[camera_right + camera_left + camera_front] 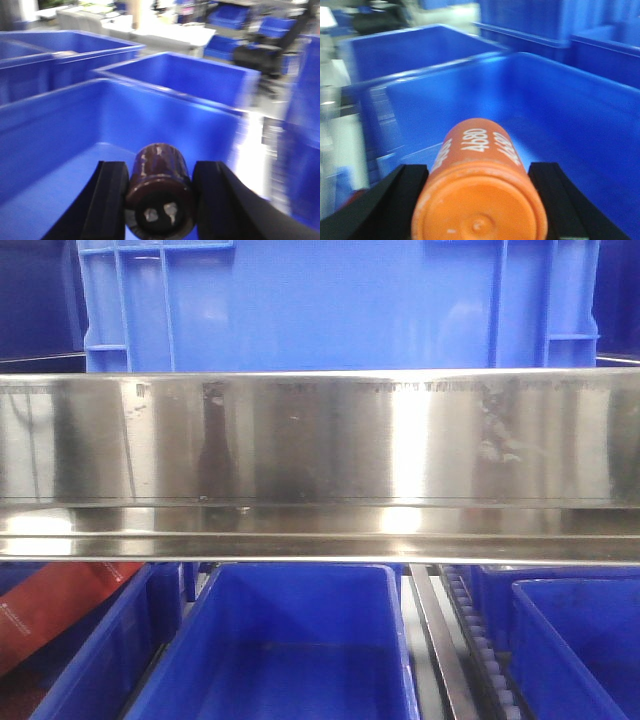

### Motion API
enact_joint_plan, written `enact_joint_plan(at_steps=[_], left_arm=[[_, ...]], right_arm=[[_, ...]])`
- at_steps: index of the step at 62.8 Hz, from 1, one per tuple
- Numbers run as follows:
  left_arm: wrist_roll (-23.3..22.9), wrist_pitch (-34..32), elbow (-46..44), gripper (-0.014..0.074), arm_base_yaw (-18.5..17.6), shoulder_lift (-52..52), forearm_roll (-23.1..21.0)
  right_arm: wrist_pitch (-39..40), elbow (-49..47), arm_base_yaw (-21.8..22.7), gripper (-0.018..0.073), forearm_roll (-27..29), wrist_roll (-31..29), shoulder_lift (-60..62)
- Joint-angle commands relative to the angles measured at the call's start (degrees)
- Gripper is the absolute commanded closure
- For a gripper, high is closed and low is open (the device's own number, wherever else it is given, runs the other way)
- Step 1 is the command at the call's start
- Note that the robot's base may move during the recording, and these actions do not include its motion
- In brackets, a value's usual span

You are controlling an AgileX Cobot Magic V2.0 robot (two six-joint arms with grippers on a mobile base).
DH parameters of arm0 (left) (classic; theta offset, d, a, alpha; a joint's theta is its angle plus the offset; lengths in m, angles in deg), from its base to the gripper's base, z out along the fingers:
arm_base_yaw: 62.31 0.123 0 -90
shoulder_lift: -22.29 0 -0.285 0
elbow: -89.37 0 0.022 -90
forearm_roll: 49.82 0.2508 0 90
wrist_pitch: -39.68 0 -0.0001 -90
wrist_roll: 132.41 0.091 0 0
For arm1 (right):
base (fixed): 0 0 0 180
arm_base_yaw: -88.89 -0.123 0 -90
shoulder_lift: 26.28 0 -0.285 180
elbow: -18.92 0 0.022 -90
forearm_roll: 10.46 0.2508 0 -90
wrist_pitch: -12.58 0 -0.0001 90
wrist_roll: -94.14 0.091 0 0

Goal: Place cylindrical capacitor in blue bin on shelf
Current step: 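Open both grippers to drop the cylinders into the blue bins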

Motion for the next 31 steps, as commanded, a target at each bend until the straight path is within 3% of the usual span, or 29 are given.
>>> enact_joint_plan(at_steps=[1, 8, 14, 20, 24, 27, 31], left_arm=[[0.2, -1.5, -2.3, 0.0708, -1.2, 3.2, -1.1], [0.2, -2.6, -2.7, 0.0701, -1.2, 5.1, -3.4], [0.2, -2.5, -2.7, 0.0590, -1.2, 5.5, -3.7], [0.2, -2.4, -2.7, 0.0328, -1.2, 5.5, -5.2], [0.2, -2.4, -2.7, 0.0114, -1.2, 5.5, -5.3], [0.0, -2.5, -2.7, 0.0001, -1.2, 5.5, -5.7], [-0.1, -2.8, -2.7, -0.0004, -1.2, 5.5, -7.1]], right_arm=[[2.2, -1.9, -1.3, 0.0715, -0.3, -0.4, -2.8], [2.3, -2.3, -2.2, 0.0590, -0.3, -0.4, -5.6], [2.6, -2.3, -2.5, 0.0375, -0.3, -0.4, -7.1], [3.0, -2.3, -2.5, 0.0221, 0.2, -0.4, -7.4], [3.0, -2.3, -2.5, 0.0157, 0.2, -0.4, -7.4], [3.0, -2.3, -2.5, 0.0138, 0.2, -0.4, -7.4], [3.0, -2.3, -2.5, 0.0134, 0.2, -0.4, -7.3]])
